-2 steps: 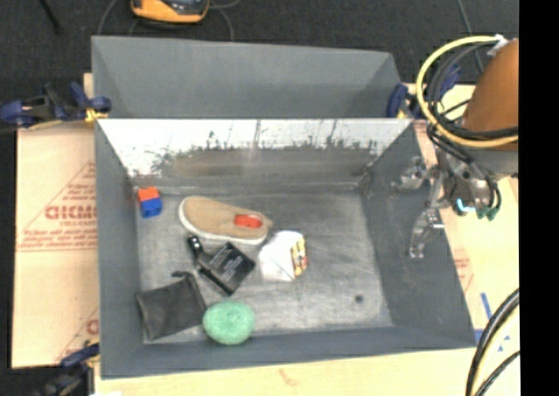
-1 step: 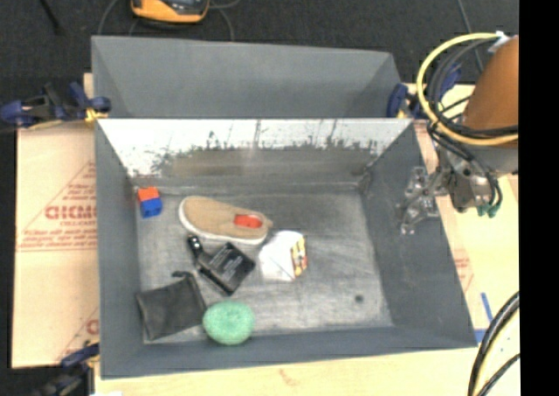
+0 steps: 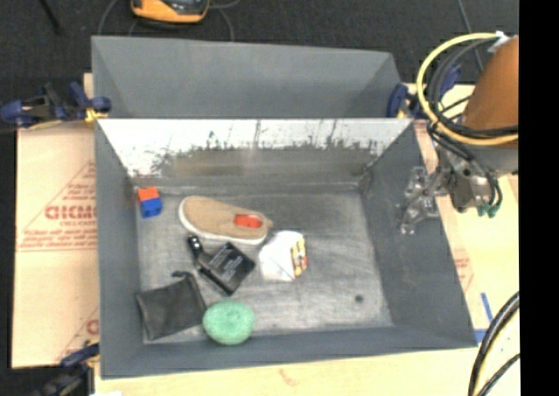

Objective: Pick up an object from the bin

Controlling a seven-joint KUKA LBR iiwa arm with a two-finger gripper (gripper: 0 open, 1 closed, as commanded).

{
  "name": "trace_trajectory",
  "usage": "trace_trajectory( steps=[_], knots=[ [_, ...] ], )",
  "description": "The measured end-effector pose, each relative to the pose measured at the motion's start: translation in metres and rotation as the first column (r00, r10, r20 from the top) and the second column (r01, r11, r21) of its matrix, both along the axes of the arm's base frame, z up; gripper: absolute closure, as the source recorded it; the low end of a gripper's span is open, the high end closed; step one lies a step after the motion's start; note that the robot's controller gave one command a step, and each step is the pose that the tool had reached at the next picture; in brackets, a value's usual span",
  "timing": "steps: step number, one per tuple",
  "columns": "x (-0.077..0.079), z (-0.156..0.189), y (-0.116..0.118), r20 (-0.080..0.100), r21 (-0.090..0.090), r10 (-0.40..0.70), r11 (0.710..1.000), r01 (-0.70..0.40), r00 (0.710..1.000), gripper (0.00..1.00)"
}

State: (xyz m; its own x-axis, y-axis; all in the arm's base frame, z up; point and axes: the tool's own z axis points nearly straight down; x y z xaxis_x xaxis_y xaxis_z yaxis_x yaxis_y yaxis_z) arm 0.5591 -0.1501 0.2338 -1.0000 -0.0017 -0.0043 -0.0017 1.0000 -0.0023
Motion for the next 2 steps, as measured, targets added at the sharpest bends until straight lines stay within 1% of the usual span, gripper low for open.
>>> trace_trajectory(
  steps=[1,2],
  knots=[
    [-0.010,-0.024,0.015,0.008,-0.004,0.111,0.994,-0.111,0.994,1.00],
    [-0.020,-0.056,0.035,-0.002,0.002,0.230,0.973,-0.230,0.973,1.00]
  ],
)
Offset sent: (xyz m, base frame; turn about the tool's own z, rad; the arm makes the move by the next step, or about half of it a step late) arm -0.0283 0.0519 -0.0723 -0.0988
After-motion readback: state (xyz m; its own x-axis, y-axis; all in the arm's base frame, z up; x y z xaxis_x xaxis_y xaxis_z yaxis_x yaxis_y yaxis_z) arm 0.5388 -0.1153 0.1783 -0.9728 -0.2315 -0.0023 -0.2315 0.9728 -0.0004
